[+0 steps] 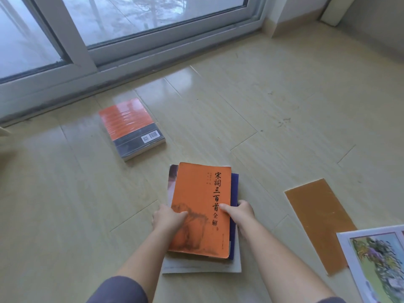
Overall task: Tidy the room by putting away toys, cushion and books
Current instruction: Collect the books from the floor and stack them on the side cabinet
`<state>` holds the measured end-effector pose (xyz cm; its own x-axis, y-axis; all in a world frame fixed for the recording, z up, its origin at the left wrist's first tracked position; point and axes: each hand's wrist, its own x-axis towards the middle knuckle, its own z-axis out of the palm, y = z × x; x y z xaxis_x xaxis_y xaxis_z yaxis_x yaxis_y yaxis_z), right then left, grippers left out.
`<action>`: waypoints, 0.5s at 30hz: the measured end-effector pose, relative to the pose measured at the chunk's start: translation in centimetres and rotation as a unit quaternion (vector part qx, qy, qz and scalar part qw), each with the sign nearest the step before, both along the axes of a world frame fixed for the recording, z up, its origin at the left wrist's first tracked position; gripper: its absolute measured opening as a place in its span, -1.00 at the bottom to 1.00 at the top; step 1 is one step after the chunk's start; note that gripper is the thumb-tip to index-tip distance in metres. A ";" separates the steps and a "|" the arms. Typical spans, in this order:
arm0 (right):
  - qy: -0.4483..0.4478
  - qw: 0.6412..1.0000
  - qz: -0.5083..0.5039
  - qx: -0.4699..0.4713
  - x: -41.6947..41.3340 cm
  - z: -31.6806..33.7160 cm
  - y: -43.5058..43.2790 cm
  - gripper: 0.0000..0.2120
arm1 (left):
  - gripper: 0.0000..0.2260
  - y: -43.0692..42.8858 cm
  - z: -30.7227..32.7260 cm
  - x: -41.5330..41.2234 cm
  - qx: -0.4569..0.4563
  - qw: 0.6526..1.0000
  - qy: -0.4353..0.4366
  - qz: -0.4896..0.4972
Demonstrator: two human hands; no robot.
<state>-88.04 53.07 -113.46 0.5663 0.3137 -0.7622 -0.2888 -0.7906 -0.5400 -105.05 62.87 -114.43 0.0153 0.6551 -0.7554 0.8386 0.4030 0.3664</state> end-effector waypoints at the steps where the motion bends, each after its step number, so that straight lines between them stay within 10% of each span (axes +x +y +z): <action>1: 0.027 0.999 -0.001 0.017 -0.1 0.0 -0.3 -0.61 | -0.36 0.5 -0.2 -0.4 -0.011 1.000 -0.011 0.018; 15: 0.099 0.975 0.160 0.122 0.2 8.4 -0.6 -0.63 | -0.23 -0.6 5.1 -3.3 -0.148 0.973 -0.125 0.124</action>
